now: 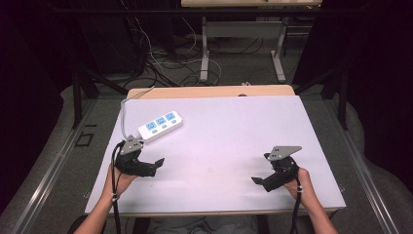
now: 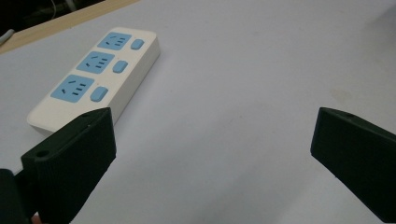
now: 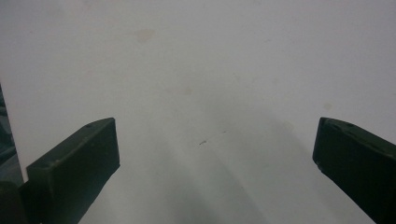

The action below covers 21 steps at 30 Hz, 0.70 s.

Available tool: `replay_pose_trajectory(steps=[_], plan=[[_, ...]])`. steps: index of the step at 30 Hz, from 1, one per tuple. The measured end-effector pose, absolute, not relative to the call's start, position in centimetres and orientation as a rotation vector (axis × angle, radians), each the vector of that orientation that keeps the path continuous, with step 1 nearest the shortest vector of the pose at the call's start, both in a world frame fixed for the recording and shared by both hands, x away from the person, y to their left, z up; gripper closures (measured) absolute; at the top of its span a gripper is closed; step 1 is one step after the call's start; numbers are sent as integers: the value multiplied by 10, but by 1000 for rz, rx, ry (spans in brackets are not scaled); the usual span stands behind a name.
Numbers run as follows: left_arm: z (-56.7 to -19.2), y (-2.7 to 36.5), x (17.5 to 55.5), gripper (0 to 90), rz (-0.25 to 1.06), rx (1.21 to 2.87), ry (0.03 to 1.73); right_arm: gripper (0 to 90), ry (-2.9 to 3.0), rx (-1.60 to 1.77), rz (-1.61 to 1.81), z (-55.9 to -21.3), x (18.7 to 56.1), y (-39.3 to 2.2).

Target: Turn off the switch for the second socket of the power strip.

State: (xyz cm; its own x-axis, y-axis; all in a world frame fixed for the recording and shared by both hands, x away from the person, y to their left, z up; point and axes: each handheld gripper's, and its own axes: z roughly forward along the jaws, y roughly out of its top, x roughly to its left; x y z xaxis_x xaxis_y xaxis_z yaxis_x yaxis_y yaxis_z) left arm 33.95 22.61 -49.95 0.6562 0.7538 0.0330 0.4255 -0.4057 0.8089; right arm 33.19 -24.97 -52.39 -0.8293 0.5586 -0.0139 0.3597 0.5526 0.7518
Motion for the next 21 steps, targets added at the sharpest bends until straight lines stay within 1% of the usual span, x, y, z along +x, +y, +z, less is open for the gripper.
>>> replay_pose_trajectory(steps=[21], plan=[[-512,236,313,0,513,2041,904,0,2524,788,1153,-524,329,-248]])
